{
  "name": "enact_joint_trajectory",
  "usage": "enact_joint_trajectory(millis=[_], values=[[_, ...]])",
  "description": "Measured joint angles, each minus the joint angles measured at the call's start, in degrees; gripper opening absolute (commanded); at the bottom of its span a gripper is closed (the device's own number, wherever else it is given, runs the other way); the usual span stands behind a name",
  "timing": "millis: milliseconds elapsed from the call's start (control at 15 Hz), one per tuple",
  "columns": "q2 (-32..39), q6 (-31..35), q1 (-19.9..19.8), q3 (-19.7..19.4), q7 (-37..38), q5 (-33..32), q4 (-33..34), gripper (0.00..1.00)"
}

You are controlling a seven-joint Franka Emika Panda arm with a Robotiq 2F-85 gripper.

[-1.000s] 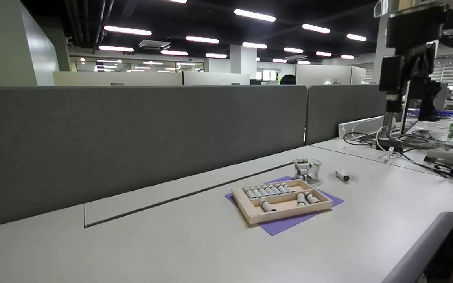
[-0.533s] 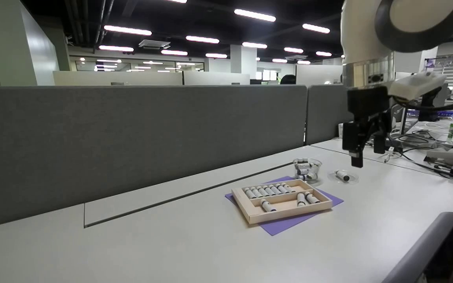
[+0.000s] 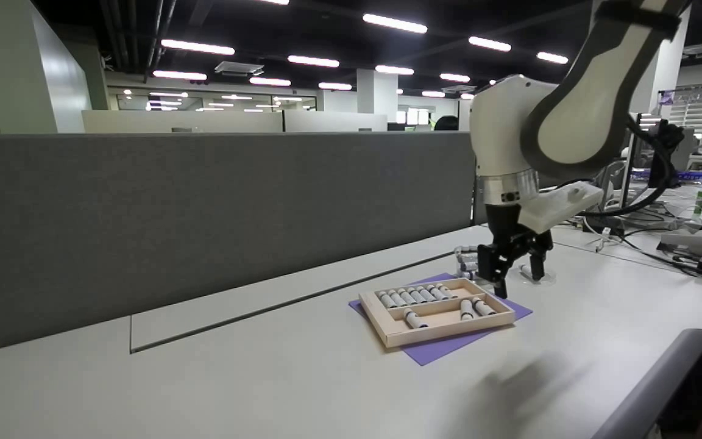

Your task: Put on of the things on the lower compartment of the tray on the clear lid

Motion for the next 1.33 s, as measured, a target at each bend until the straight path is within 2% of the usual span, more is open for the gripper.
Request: enact_joint_trajectory(millis=[200,667,1000,1333], values=[[5.0,0.0,1.4,-1.3,1.4,-0.7,4.2,1.0],[5.0,-0.1,1.5,-1.3,1.7,-0.7,4.5,1.0],[5.4,3.1,7.3,-5.8,-0.5,1.4,7.2,1.0],[9.1,3.8,10.6,-5.4,-4.3,14.5,15.8,1.0]])
